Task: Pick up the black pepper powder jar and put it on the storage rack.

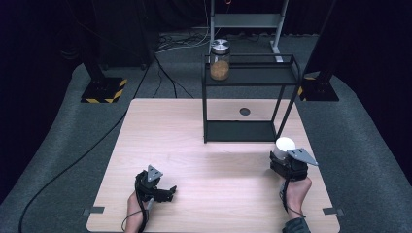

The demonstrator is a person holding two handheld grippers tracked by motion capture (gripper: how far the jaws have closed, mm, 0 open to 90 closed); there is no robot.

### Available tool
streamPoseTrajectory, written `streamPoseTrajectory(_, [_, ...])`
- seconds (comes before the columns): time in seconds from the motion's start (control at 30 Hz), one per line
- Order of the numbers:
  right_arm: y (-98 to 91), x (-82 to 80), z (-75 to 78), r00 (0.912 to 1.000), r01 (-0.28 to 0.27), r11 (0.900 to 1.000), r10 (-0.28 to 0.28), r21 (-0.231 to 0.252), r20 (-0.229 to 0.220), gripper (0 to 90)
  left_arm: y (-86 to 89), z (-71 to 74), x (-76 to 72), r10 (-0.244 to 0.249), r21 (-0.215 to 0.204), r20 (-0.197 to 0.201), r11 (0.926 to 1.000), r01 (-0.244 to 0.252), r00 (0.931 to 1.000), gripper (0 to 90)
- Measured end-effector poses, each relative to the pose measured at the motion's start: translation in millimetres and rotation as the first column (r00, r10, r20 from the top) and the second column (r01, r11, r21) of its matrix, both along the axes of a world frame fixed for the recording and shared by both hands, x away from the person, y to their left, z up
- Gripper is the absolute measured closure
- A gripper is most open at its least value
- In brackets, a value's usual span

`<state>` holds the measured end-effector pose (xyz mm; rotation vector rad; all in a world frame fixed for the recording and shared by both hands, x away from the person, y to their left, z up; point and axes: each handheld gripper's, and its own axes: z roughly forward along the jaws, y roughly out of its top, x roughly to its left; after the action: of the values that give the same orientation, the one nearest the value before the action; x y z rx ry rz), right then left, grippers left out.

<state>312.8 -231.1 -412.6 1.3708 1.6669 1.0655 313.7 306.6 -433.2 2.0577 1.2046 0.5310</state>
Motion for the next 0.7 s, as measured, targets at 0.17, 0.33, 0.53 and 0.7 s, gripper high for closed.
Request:
streamPoseTrajectory(0.17, [-3.0,0.2,7.0,0.9999,0.01,0.9999,-0.009,-0.007,0.014,29.6,0.0,0.0,0.0,0.0,0.0,0.0,1.0,0.0,1.0,0.2])
streamPoseTrajectory(0.33, [-5.8,-0.5,15.4,0.9993,0.018,0.9996,-0.018,-0.02,0.032,29.6,0.0,0.0,0.0,0.0,0.0,0.0,1.0,0.0,1.0,0.3])
streamPoseTrajectory(0.53, [-9.5,-2.4,23.4,0.9985,0.03,0.999,-0.029,-0.032,0.046,29.6,0.0,0.0,-0.1,0.0,0.0,0.0,1.0,0.0,1.0,0.3])
streamPoseTrajectory(0.7, [-12.5,-3.2,27.2,0.9977,0.039,0.9986,-0.037,-0.036,0.057,29.6,-0.1,0.0,-0.1,0.0,0.0,0.001,1.0,0.0,1.0,0.3])
